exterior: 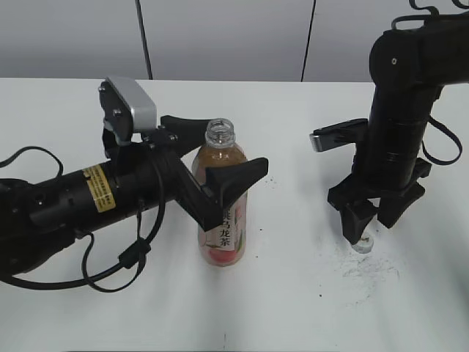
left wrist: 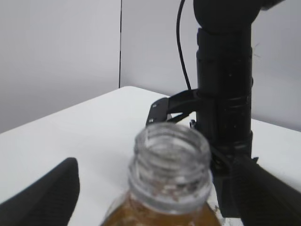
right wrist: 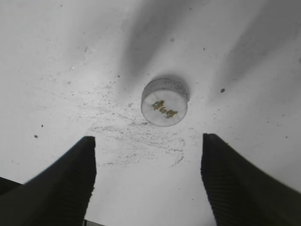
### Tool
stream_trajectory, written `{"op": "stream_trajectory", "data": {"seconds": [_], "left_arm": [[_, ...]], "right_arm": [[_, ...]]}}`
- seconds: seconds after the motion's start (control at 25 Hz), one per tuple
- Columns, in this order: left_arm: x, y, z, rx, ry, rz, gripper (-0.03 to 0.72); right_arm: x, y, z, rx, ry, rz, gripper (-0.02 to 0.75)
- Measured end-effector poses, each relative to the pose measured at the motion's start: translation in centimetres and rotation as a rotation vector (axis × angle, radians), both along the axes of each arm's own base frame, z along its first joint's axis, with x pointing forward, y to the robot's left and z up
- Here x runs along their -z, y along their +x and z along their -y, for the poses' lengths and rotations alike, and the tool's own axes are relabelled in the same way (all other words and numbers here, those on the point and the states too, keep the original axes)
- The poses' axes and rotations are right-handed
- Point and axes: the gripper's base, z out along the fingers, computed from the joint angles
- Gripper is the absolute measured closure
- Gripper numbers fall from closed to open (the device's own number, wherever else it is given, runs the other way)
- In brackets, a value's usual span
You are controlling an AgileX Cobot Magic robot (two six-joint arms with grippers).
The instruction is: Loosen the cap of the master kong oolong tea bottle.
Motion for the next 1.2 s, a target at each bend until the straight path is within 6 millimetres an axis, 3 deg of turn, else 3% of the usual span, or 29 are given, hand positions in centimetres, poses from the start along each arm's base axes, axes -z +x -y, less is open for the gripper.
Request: {"op": "stream_trajectory", "data": {"seconds": [0.36,0.68,1.2], "left_arm": [[-3.1,-0.2,-0.4,-0.028,-0.062,0.076,0.104],[-5.4,-0.5,-1.0,-0.066,-0.013,0.103,0.103],[-9.2,-2.1,-4.0,-0.242,0.264,0.049,0.103]], "right_arm": [[0.0,0.0,0.0,0.000,-0.001,-0.004,0.216],[0.0,-0.1,0.0,0.000,-0.002,-0.008,0.216],[0.0,-0.2,0.1,0.000,-0.007,-0.025,0.216]]}}
